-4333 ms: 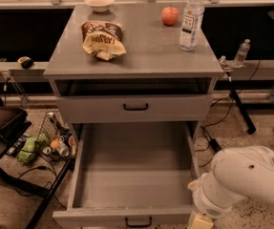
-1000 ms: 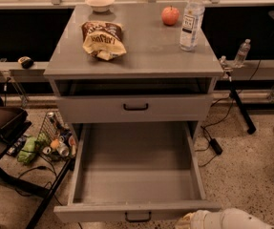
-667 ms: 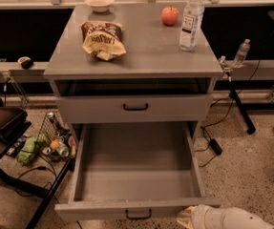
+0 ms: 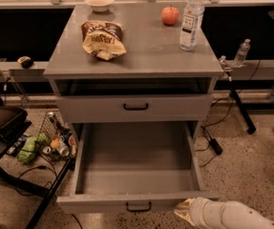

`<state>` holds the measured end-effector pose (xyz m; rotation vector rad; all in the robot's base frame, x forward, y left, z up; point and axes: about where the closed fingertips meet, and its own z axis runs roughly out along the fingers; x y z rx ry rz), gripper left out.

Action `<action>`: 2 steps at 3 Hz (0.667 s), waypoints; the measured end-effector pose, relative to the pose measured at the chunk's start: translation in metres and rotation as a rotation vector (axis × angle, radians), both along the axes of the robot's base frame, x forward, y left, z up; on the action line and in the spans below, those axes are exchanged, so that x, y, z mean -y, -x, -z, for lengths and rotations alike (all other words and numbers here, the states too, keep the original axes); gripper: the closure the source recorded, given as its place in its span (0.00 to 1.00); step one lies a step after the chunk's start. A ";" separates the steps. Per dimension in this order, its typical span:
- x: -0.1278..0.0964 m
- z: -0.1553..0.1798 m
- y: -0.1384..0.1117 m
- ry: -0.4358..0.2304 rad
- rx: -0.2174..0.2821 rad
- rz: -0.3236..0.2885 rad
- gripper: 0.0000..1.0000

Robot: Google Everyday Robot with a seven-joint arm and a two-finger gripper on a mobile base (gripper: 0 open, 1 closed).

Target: Close middle drawer

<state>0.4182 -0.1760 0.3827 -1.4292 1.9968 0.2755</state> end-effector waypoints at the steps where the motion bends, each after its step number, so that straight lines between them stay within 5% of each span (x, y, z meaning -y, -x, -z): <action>1: 0.000 0.000 0.001 -0.001 0.002 0.000 1.00; 2: -0.010 -0.011 -0.041 -0.047 0.057 0.002 1.00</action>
Offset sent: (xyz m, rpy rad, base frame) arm 0.2107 0.0389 0.0645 0.2320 -0.2930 -0.0164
